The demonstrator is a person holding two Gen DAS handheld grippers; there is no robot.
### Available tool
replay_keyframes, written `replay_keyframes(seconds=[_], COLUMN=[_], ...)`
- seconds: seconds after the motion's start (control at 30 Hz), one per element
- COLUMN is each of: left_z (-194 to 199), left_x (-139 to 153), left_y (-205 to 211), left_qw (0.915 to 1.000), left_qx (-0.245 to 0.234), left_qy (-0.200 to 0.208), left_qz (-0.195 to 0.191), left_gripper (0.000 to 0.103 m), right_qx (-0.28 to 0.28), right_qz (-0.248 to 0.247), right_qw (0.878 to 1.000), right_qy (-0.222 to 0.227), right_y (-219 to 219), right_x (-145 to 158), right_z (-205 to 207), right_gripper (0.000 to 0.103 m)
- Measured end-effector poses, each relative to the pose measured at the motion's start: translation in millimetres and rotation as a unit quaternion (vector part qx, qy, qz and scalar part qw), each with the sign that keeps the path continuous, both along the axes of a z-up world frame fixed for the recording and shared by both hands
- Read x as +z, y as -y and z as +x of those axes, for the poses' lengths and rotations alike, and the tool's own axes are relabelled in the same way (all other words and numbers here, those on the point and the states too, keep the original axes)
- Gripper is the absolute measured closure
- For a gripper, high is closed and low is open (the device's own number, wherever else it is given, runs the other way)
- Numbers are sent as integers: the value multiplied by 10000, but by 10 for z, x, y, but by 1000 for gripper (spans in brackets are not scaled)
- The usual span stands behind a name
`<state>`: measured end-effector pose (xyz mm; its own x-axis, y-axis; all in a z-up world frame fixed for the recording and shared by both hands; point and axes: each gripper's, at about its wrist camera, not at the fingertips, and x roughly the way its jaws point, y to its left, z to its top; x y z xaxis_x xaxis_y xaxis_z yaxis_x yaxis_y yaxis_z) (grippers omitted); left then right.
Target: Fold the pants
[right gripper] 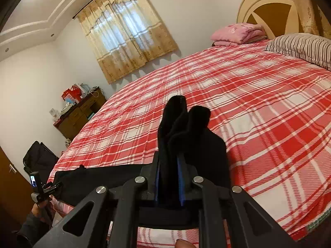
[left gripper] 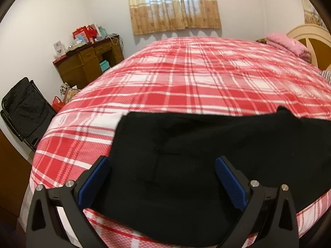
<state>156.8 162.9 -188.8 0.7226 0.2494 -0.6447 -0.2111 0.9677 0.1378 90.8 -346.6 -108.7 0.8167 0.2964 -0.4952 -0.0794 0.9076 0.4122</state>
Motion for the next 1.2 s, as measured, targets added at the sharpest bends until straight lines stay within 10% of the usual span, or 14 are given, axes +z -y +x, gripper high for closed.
replay_keyframes(seconds=[0.67,1.2], left_z=[37,37], left_x=[-138,-154], left_y=[-279,-292], left_qw=[9990,9987], left_qx=[228,238], left_qy=[-125,-125], left_qz=[-370,-438], left_gripper=[0,0], right_qx=[899,1877], right_qz=[-360,-795], right_qw=[9948,9790], right_qy=[323,-68], right_y=[-488,-1420], right_x=[500,202], right_z=[106,291], right_gripper=[88,88])
